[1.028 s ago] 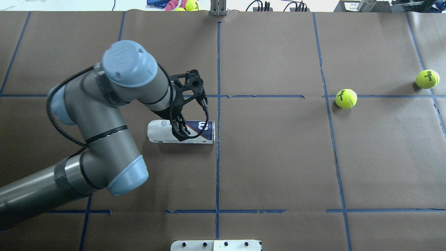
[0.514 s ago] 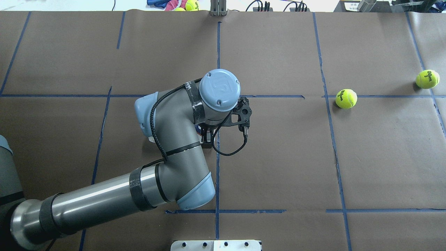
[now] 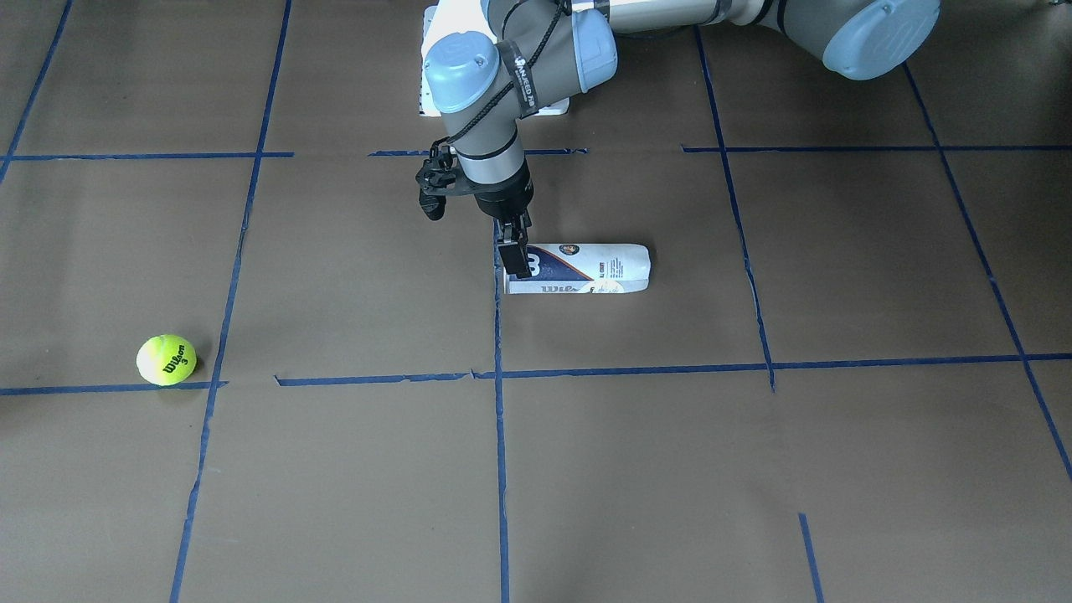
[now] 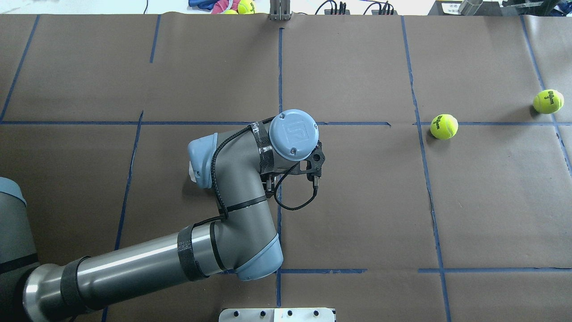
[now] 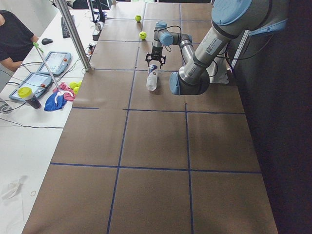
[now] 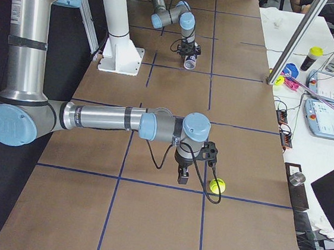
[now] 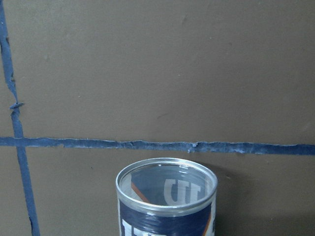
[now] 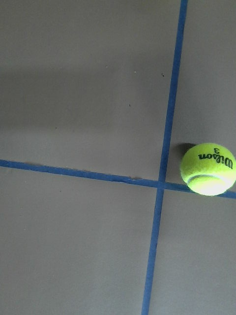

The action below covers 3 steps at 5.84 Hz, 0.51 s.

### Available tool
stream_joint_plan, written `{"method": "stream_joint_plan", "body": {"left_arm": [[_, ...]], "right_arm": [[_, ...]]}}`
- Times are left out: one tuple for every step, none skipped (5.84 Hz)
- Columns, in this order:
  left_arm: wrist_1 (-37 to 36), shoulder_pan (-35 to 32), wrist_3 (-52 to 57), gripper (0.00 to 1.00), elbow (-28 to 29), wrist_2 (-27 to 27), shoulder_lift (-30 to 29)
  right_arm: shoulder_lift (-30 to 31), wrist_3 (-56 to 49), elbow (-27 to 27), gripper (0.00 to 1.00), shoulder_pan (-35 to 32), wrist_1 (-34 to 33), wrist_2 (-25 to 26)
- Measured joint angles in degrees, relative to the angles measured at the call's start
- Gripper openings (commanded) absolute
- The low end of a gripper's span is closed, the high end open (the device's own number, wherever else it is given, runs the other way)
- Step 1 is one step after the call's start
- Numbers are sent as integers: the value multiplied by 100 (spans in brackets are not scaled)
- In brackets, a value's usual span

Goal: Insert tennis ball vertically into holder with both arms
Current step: 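Lift the can with the left gripper and turn it upright, open end up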

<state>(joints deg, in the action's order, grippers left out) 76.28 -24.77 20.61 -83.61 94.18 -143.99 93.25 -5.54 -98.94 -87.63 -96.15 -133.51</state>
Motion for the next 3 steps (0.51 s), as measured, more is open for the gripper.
{"method": "stream_joint_plan", "body": {"left_arm": [[154, 5, -3, 100, 120, -28, 6], [434, 11, -10, 100, 335, -103, 13], [652, 14, -18, 100, 503, -174, 24]], "right_arm": [[0, 0, 4, 100, 0, 0, 0], [0, 0, 6, 100, 0, 0, 0], [0, 0, 10, 100, 0, 0, 0]]}}
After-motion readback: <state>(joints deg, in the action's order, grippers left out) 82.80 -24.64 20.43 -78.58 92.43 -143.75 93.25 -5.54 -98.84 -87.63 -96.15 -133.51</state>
